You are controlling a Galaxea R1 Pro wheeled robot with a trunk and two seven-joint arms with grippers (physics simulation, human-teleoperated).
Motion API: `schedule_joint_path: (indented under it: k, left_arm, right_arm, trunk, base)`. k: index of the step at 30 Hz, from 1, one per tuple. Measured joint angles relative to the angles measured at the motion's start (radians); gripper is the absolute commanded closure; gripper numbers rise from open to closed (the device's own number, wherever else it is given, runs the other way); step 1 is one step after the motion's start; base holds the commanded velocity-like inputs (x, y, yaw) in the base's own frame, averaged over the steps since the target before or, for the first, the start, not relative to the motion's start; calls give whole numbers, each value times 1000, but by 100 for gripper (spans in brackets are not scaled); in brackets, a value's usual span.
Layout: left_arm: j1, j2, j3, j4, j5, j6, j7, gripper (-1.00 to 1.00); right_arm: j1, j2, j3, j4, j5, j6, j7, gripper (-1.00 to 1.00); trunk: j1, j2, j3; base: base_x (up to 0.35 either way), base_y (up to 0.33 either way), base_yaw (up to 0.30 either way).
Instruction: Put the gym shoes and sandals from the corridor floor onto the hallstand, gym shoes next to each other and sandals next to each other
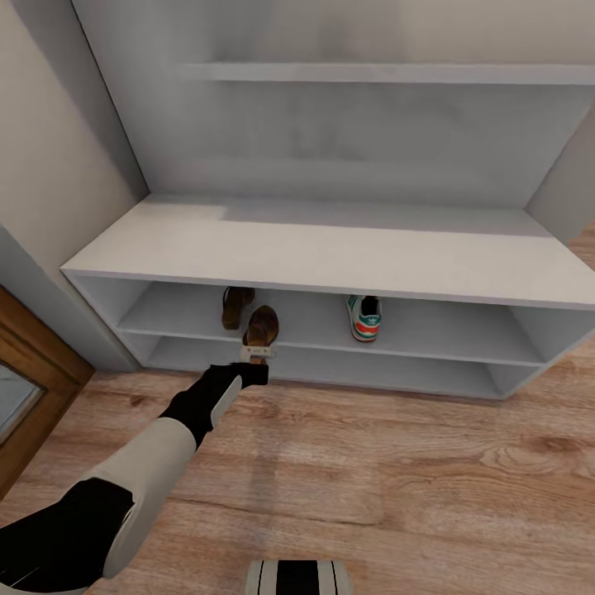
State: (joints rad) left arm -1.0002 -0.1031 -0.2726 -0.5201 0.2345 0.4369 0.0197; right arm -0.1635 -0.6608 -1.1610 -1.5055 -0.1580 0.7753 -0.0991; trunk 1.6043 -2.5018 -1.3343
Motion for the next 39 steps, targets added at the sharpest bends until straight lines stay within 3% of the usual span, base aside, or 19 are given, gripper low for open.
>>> schedule_joint_path:
  k: [23, 39]
  left_arm:
    - [8, 1, 0, -2, 3, 0, 1, 100]
    - [9, 3, 0, -2, 3, -1, 1, 100]
  right_arm:
    - [0, 0, 1, 0, -1, 0, 0, 100]
    - [0, 0, 0, 0, 0, 0, 0, 100]
  trunk:
    - [0, 0, 0]
    - [0, 0, 0]
  base:
    - [147, 0, 0]
    - [16, 0, 0]
